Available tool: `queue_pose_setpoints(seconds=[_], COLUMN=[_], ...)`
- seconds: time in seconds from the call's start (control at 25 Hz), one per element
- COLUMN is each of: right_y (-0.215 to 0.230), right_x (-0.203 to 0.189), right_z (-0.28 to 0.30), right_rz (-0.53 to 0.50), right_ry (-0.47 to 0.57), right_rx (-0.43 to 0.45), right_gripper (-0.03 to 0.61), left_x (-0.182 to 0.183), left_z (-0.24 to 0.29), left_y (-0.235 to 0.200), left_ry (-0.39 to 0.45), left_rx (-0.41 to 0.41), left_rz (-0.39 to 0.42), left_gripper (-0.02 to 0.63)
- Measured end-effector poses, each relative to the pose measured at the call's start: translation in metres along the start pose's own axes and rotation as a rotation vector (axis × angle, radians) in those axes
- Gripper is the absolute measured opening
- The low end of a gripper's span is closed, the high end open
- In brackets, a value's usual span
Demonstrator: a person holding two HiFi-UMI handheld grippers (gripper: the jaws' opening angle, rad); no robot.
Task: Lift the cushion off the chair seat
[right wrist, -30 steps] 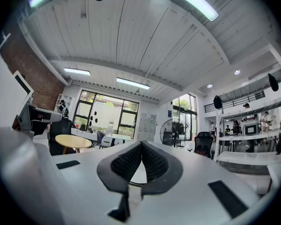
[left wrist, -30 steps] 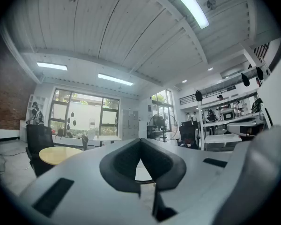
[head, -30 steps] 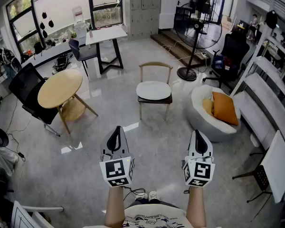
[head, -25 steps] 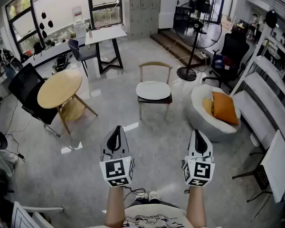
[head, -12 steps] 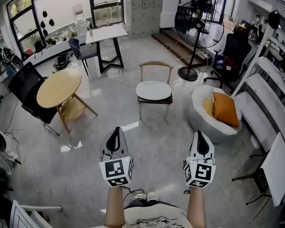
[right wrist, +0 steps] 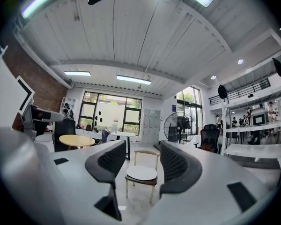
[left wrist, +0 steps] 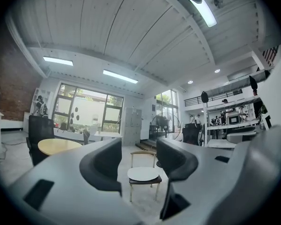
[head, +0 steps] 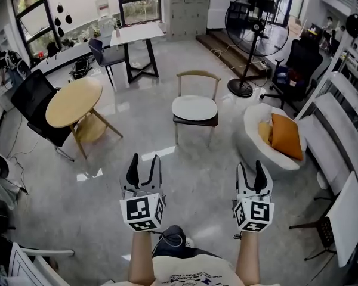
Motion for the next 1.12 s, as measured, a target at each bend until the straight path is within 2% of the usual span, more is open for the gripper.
queue_pose_setpoints(seconds=[0.2,0.44,1.12], right_y=[0.015,0.016,0.048], right_x=[-0.010,-0.023,-0.044], right_z=[0.030,0.090,0.376], right_rz=[0.008,0.001,0.052], right_ry=[-0.021,-0.046,-0.041], right_rx=[0.013,0.009,-0.085], right_gripper=[0.242,0.242,0.242], left_x=[-0.011,-0.025,-0.044], left_z=[0.029,0.089,0.392], left_y=[0.004,-0.013,-0.070], left_ry=[-0.026,-0.052,-0.044], left_rx=[0.018,0.022,-0.043], left_rz=[0.009,0.006,0.003], left_gripper=[0.230,0.230,0.230])
Point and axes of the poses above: the fingertips, and each gripper's own axes: z forward along the fingers, y to its right, x out of its top, the point moved 1 cm from there along -z, backward along the fingers, and after that the axes turned 3 degrees about y, right-handed, at the moved point
